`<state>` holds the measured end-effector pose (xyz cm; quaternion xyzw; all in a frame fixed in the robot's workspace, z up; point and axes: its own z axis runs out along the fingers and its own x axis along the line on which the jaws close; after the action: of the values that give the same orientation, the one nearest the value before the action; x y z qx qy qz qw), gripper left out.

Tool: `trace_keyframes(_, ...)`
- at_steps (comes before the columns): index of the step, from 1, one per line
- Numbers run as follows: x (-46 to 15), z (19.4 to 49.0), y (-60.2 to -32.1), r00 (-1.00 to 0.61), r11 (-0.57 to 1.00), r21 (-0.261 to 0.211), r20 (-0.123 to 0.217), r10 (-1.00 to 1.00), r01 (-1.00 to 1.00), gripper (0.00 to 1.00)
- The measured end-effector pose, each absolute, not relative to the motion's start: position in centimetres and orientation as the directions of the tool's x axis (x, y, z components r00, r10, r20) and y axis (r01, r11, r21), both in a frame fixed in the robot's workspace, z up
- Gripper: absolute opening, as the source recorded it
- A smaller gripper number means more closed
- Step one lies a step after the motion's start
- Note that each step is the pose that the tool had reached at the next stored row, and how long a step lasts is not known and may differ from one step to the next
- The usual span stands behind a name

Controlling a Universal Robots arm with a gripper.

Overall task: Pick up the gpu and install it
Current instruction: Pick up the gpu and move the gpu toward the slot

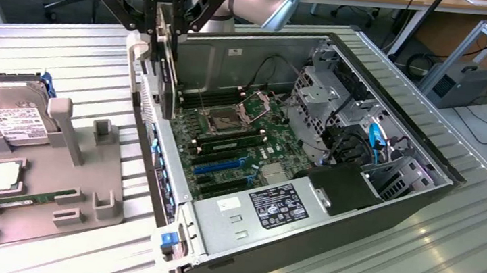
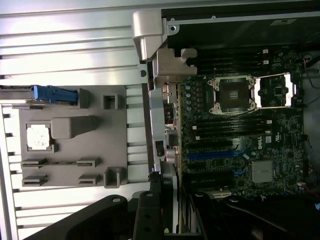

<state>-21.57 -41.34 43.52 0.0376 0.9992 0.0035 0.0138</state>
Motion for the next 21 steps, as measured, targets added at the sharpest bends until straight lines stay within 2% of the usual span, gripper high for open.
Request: trace_keyframes(21, -20.1, 43.4, -41.3, -0.997, 0.997, 0.007, -0.027, 0.075, 0.075, 0.27)
